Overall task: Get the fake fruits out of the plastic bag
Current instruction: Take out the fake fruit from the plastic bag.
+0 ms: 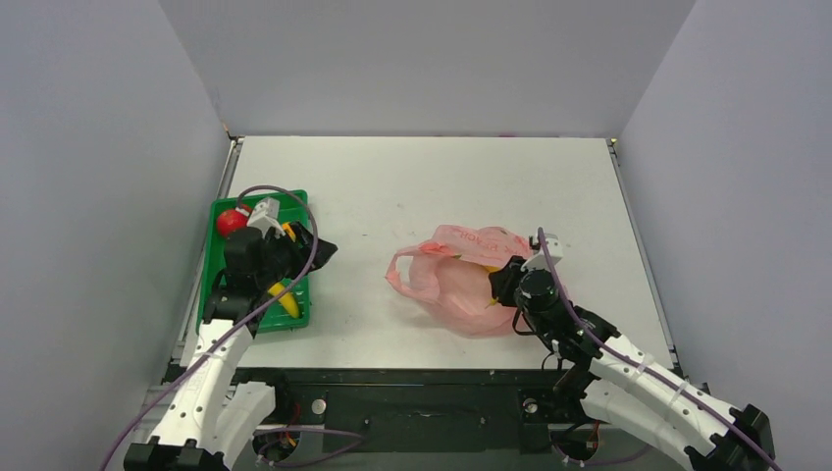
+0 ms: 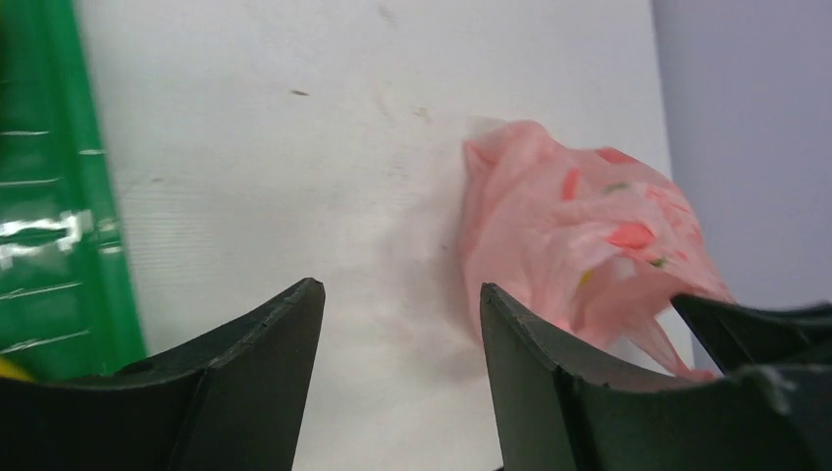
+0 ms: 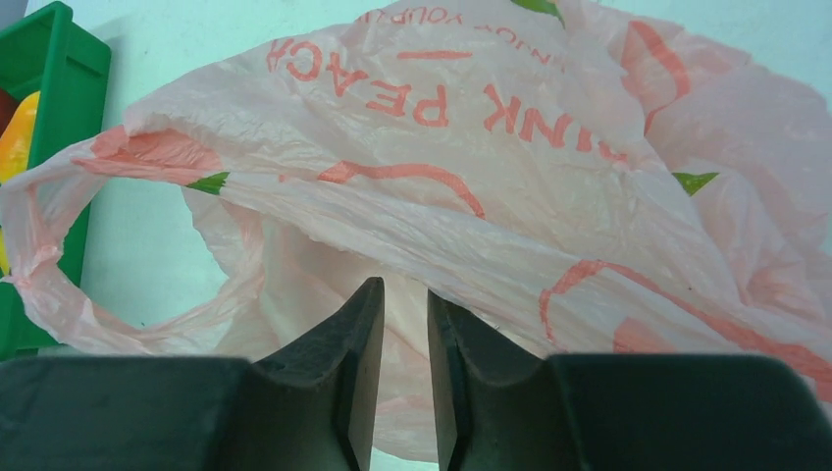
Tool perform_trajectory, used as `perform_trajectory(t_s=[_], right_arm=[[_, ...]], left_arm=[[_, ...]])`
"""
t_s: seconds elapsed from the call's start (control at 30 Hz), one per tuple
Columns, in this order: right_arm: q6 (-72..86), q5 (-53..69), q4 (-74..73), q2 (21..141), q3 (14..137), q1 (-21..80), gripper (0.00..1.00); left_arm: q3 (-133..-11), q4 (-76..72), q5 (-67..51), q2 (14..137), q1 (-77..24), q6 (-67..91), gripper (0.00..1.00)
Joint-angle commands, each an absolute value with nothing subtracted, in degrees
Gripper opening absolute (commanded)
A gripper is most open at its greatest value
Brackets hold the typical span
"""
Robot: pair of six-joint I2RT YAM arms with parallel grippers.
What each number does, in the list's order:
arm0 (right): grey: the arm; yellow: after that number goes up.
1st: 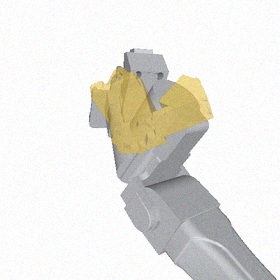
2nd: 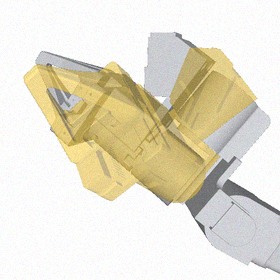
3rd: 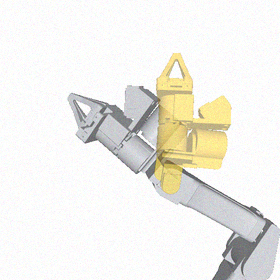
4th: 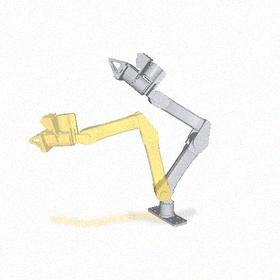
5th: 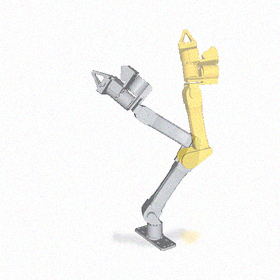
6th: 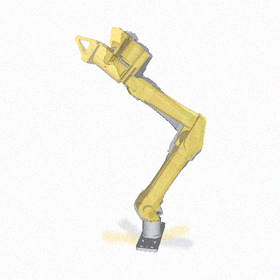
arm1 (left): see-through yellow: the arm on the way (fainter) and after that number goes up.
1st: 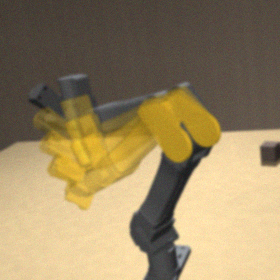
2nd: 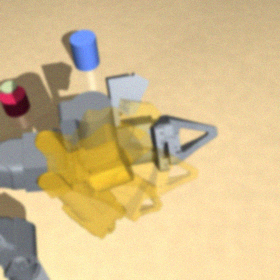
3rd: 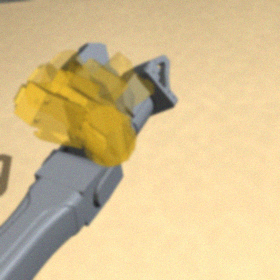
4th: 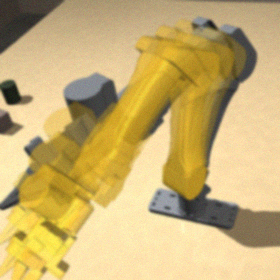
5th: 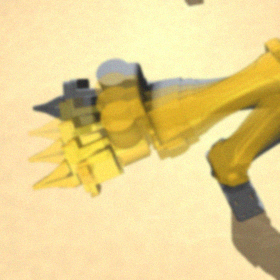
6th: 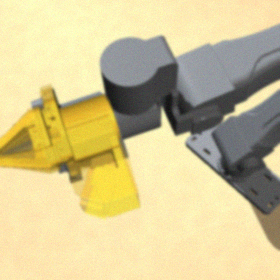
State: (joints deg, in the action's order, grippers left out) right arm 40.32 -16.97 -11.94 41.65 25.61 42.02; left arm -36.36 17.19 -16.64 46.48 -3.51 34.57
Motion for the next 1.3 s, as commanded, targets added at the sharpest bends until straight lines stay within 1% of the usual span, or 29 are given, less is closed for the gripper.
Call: perform_trajectory(t_s=[0.0, 0.03, 0.13, 0.17, 0.2, 0.23, 0.37, 0.5, 0.6, 0.7, 0.8, 0.9, 1.03, 1.1, 1.17, 1.27], right_arm=[[38.85, -20.44, -18.49, 41.14, 29.99, 41.37, 0.23], [39.22, -21.0, -19.48, 41.31, 30.52, 41.12, 0.25], [39.97, -22.17, -21.39, 41.66, 31.2, 39.81, 0.28], [39.85, -22.22, -21.76, 41.4, 31.25, 39.68, 0.33], [39.08, -22.1, -22.04, 40.67, 31.61, 39.47, 0.36], [38.57, -22.27, -23.02, 40.33, 32.02, 39.34, 0.42], [36.3, -25.61, -29.76, 38.56, 36.12, 38.07, 0.59], [35.09, -28.73, -36.57, 37.34, 40.22, 35.06, 0.68], [36.19, -30.45, -39.72, 35.87, 41.71, 33.54, 0.76], [38.45, -32.64, -41.57, 34.03, 41.49, 31.92, 0.82], [41.98, -33.09, -41.25, 34.09, 40.14, 30.2, 0.91], [42.56, -28.84, -38.17, 37.52, 37.75, 26.94, 0.92], [41.66, -20.02, -32.54, 42.48, 34.6, 21.7, 0.92], [40.84, -16.53, -30.35, 44.23, 33.14, 19.59, 0.9], [40.38, -15.11, -28.85, 45.23, 31.72, 18.59, 0.85], [40.1, -13.79, -26.82, 45.32, 30.26, 18.13, 0.76]], left_arm=[[-39.08, 5.56, -26.58, 46.37, -13.11, 37.04, 0.57], [-39.24, 4.54, -25.3, 46.9, -15.39, 37.78, 0.57], [-39.3, -1.74, -19.95, 48.74, -29.08, 38.3, 0.56], [-39.55, -2.5, -18.68, 50.04, -34.43, 37.59, 0.56], [-40.12, -3.55, -16.27, 50.82, -37.03, 37.12, 0.56], [-40.36, -3.97, -15.03, 52.43, -41.43, 36.17, 0.56], [-43.25, -5.42, -10.74, 58.52, -51.67, 32.46, 0.56], [-46.61, -7.19, -9.57, 65.45, -57.61, 31.25, 0.56], [-47.83, -12.31, -10.63, 71.1, -59.59, 32.94, 0.56], [-49.74, -15.18, -10.4, 76.45, -61.29, 34.45, 0.56], [-53.35, -16.19, -9.59, 83.73, -62.41, 35.92, 0.56], [-57.23, -16.56, -7.04, 88.99, -62.84, 36.5, 0.54], [-62.46, -13.66, -3.1, 95.57, -63.3, 34.56, 0.53], [-64.33, -13.15, -1.2, 98.5, -63.6, 33.19, 0.53], [-66.06, -12.75, 1.63, 102.46, -64.22, 31.62, 0.52], [-68.77, -11.29, 2.93, 106.64, -64.42, 29.69, 0.52]])
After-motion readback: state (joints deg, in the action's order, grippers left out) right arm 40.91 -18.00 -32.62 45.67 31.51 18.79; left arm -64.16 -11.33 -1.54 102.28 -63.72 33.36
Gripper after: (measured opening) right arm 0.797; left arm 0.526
